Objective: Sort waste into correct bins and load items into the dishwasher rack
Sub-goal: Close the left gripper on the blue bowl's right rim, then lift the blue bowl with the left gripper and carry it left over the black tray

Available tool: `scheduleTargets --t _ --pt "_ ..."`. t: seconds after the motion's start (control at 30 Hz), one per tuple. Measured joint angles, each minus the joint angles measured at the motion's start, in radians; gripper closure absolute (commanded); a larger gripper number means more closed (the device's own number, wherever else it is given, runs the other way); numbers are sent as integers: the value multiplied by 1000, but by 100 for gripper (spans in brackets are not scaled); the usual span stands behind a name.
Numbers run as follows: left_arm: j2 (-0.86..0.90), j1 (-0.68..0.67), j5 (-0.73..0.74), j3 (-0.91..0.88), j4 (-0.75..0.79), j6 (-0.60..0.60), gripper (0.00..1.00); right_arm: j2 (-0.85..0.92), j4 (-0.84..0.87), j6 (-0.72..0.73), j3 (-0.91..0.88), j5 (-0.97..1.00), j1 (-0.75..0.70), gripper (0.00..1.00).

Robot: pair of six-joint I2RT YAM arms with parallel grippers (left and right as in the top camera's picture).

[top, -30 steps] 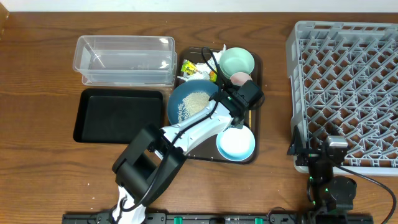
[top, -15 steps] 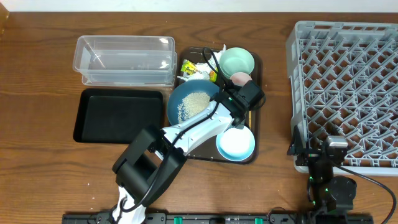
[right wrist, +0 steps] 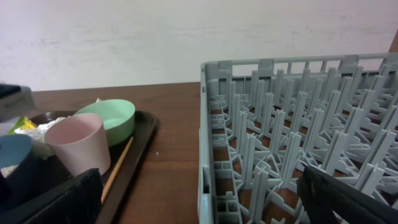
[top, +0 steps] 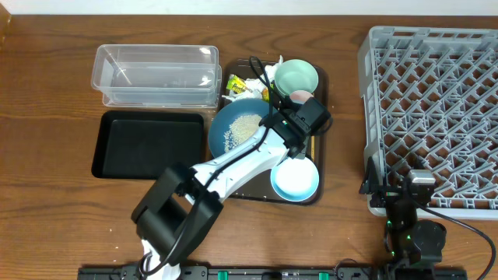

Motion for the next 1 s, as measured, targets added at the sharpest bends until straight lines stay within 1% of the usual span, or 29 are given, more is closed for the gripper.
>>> scheduleTargets --t 0.37,0.73,0.87,1.0 --pt "-78 0 -44 0 -46 -1 94 0 0 0 0 0 0 1" --pt "-202 5 -66 0 -70 -3 94 0 0 0 0 0 0 1" --pt "-240 34 -66 0 -83 -3 94 0 0 0 0 0 0 1" --pt "-268 95 -63 0 -111 -7 94 0 0 0 0 0 0 1"
